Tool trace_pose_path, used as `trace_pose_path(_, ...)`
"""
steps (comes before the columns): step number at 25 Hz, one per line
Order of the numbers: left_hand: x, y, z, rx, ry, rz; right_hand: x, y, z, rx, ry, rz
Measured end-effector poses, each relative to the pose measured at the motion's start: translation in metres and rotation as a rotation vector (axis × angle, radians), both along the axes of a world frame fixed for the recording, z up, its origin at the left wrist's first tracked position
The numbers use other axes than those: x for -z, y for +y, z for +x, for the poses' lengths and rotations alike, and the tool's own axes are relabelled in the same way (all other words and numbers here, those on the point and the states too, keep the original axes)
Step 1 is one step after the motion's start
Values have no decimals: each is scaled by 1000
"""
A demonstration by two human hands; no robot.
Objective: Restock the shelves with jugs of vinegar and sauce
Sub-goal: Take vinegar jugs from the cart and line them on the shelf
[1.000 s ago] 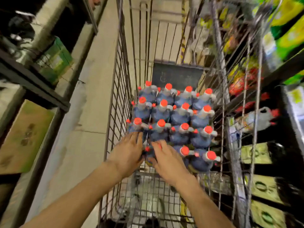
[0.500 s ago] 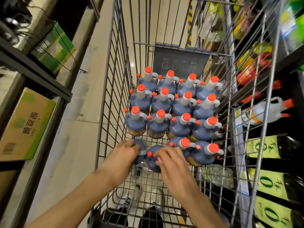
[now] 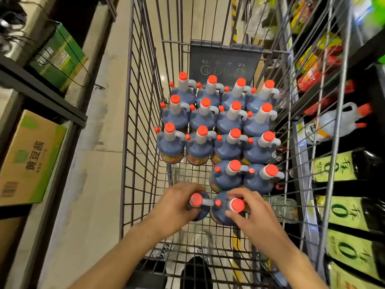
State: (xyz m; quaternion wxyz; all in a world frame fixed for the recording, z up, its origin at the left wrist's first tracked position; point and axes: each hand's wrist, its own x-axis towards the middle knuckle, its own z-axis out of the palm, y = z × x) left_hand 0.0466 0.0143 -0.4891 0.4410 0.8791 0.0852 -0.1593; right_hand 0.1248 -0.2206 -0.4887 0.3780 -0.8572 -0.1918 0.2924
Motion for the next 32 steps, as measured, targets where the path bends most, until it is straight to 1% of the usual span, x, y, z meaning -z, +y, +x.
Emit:
trace_pose_path(2, 11, 0, -5, -170, 21, -62, 12, -6, -2, 130, 123, 55)
trace_pose_path(4, 22, -5, -10, -318, 53, -91, 28, -14, -7, 268, 287, 132)
trace_pose_path(7, 40, -18, -24, -500, 156, -184, 53, -17, -16, 325, 492, 186)
trace_pose_path(10, 54, -22, -33, -592, 282, -401, 68, -14, -10, 350, 627, 202)
trace_pose_path(12, 60, -21, -30, -593, 331, -503, 75, -16, -9, 337, 675, 205)
trace_pose_path(14, 62, -20, -23, -602, 341, -531, 78, -14, -9, 326, 668, 183)
trace_pose_path(19, 67, -20, -15, -645, 295, -525, 79, -11, -8, 356, 548, 160)
trace_pose_path(23, 64, -21, -15, -670, 298, -550, 77, -10, -9, 393, 480, 172)
trace_pose_path(25, 55, -22, -14, -658, 290, -566, 70, -9, -11, 436, 472, 220)
trace_pose_path(28, 35, -25, -7, -629, 201, -616, 51, -7, -13, 536, 442, 331)
trace_pose_path(32, -16, -25, 8, -614, 96, -699, 5, 0, -13, 608, 384, 484)
